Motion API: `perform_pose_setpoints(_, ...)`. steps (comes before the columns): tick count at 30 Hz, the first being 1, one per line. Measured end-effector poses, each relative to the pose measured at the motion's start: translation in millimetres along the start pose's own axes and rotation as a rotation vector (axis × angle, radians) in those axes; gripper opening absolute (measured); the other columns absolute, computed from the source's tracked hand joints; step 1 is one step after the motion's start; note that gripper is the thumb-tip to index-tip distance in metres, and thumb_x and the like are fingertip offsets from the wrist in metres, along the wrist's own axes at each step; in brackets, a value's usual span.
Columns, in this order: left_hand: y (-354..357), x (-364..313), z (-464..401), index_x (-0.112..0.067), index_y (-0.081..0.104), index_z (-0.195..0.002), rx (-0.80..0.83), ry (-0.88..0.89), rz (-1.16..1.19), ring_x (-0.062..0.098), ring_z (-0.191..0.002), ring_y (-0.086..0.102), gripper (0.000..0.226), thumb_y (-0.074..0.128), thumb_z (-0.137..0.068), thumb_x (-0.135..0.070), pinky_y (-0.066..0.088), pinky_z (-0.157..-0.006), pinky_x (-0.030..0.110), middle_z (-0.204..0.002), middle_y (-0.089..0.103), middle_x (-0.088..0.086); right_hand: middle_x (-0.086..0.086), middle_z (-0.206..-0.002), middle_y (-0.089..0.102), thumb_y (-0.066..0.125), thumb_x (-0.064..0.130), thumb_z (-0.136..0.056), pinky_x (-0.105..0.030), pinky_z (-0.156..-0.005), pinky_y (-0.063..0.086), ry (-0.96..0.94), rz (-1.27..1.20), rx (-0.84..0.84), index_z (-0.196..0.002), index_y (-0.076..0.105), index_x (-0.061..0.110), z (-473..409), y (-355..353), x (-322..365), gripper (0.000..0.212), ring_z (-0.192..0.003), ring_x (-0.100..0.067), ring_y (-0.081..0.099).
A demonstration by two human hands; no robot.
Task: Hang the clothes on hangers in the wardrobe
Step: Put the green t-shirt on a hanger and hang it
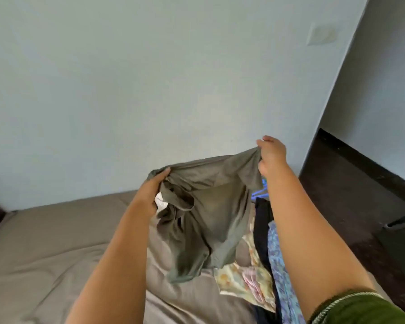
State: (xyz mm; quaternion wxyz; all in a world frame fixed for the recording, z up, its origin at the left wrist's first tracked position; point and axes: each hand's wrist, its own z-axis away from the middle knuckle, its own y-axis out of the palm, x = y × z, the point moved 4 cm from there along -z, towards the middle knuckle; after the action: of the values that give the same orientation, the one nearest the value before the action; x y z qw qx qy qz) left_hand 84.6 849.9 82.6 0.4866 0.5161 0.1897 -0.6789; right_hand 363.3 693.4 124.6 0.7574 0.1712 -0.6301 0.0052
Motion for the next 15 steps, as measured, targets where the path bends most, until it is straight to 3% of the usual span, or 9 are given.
perform_pose_setpoints(2, -1, -23, 14, -0.004, 0.068, -0.108, 0.060, 0.016, 0.080, 0.029, -0.087, 0.072, 0.036, 0.071, -0.086, -0.031, 0.059, -0.077, 0.040, -0.098, 0.073, 0.016, -0.004, -0.091, 0.061, 0.059, 0.001, -0.086, -0.027, -0.076, 0.047, -0.099, 0.235, -0.022, -0.098, 0.065, 0.010, 10, 10, -9, 0.016, -0.088, -0.020, 0.055)
perform_pose_setpoints(3, -1, -31, 17, -0.004, 0.069, -0.100, 0.063, 0.026, 0.097, 0.026, -0.076, 0.073, 0.031, 0.069, -0.088, -0.032, 0.060, -0.067, 0.035, -0.088, 0.075, 0.013, -0.006, -0.101, 0.061, 0.063, 0.008, -0.085, -0.029, -0.084, 0.048, -0.130, 0.377, 0.032, -0.110, 0.063, 0.011, 20, 20, -17, 0.025, -0.093, -0.021, 0.057)
perform_pose_setpoints(4, 1, -37, 22, -0.004, 0.069, -0.093, 0.070, 0.032, 0.117, 0.025, -0.069, 0.072, 0.030, 0.067, -0.088, -0.033, 0.059, -0.062, 0.033, -0.080, 0.074, 0.012, -0.007, -0.111, 0.058, 0.071, 0.016, -0.082, -0.031, -0.090, 0.047, -0.137, 0.504, 0.157, -0.120, 0.059, 0.016, 38, 32, -24, 0.040, -0.098, -0.023, 0.057)
perform_pose_setpoints(6, 8, -44, 27, -0.001, 0.069, -0.096, 0.092, 0.010, 0.130, 0.029, -0.073, 0.072, 0.040, 0.070, -0.085, -0.040, 0.058, -0.069, 0.038, -0.083, 0.073, 0.015, -0.002, -0.113, 0.048, 0.083, 0.025, -0.071, -0.029, -0.095, 0.044, -0.194, 0.679, 0.522, -0.130, 0.052, 0.025, 80, 59, -39, 0.067, -0.104, -0.020, 0.052)
perform_pose_setpoints(8, 12, -50, 28, -0.002, 0.068, -0.098, 0.123, -0.005, 0.127, 0.032, -0.079, 0.070, 0.046, 0.072, -0.082, -0.044, 0.056, -0.076, 0.042, -0.087, 0.071, 0.016, 0.008, -0.105, 0.045, 0.084, 0.013, -0.069, -0.027, -0.094, 0.044, -0.302, 0.712, 0.816, -0.133, 0.051, 0.024, 122, 84, -50, 0.073, -0.110, -0.016, 0.049)
perform_pose_setpoints(11, 13, -62, 29, -0.007, 0.064, -0.089, 0.144, 0.064, 0.062, 0.026, -0.068, 0.065, 0.023, 0.068, -0.086, -0.030, 0.054, -0.068, 0.034, -0.078, 0.065, 0.013, 0.005, -0.124, 0.051, 0.076, 0.012, -0.073, -0.038, -0.088, 0.052, -0.183, 0.537, 0.950, -0.123, 0.055, 0.034, 148, 106, -66, 0.058, -0.119, -0.015, 0.048)
perform_pose_setpoints(14, 5, -72, 26, -0.002, 0.063, -0.093, 0.171, 0.219, -0.024, 0.026, -0.070, 0.066, 0.007, 0.062, -0.087, -0.005, 0.056, -0.067, 0.033, -0.086, 0.064, 0.018, -0.005, -0.107, 0.066, 0.059, 0.017, -0.091, -0.032, -0.075, 0.053, 0.112, 0.278, 0.828, -0.103, 0.065, 0.022, 134, 111, -58, 0.015, -0.099, -0.022, 0.061)
perform_pose_setpoints(15, 0, -73, 24, -0.001, 0.062, -0.094, 0.174, 0.231, -0.035, 0.028, -0.071, 0.066, 0.010, 0.061, -0.085, -0.001, 0.056, -0.067, 0.034, -0.087, 0.065, 0.019, -0.007, -0.102, 0.069, 0.054, 0.027, -0.096, -0.033, -0.073, 0.055, 0.240, 0.205, 0.829, -0.101, 0.067, 0.019, 132, 112, -56, 0.016, -0.095, -0.024, 0.064)
